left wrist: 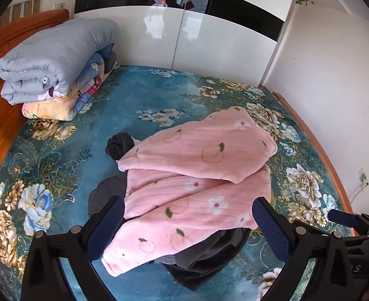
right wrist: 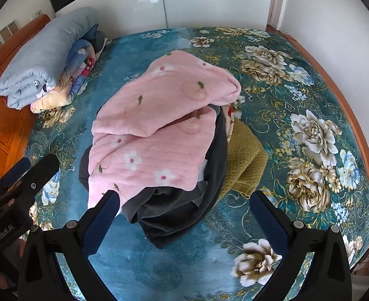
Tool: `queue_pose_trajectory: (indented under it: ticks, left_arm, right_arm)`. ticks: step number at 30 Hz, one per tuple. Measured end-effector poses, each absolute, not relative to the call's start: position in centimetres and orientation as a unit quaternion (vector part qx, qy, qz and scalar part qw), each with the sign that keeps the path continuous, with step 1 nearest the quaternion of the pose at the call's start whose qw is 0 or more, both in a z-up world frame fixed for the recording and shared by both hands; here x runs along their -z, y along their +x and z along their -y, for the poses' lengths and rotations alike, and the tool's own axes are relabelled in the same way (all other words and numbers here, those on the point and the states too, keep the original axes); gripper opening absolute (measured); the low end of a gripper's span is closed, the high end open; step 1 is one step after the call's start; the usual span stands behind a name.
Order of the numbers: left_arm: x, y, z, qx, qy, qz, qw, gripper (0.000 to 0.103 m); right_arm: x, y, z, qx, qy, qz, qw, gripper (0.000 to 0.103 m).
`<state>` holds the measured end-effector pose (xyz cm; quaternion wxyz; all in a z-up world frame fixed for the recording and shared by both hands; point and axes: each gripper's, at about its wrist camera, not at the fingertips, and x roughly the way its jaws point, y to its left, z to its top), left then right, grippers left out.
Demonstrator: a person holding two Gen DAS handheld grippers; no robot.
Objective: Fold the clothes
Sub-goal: 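Move both grippers toward the pink jacket on the bed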
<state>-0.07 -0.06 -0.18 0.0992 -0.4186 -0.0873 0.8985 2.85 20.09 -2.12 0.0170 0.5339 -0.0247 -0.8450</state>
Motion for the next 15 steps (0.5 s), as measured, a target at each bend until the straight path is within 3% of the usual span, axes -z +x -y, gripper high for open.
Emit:
queue_pose_trajectory:
  ticks: [15]
  left_arm:
    - [3.6, -1.7, -0.1, -0.877, -0.456, 0.116, 0.101, 0.103]
  right_arm:
    - [4.9, 0.7, -19.8, 0.830, 0.558, 0.003, 0.007, 0.103]
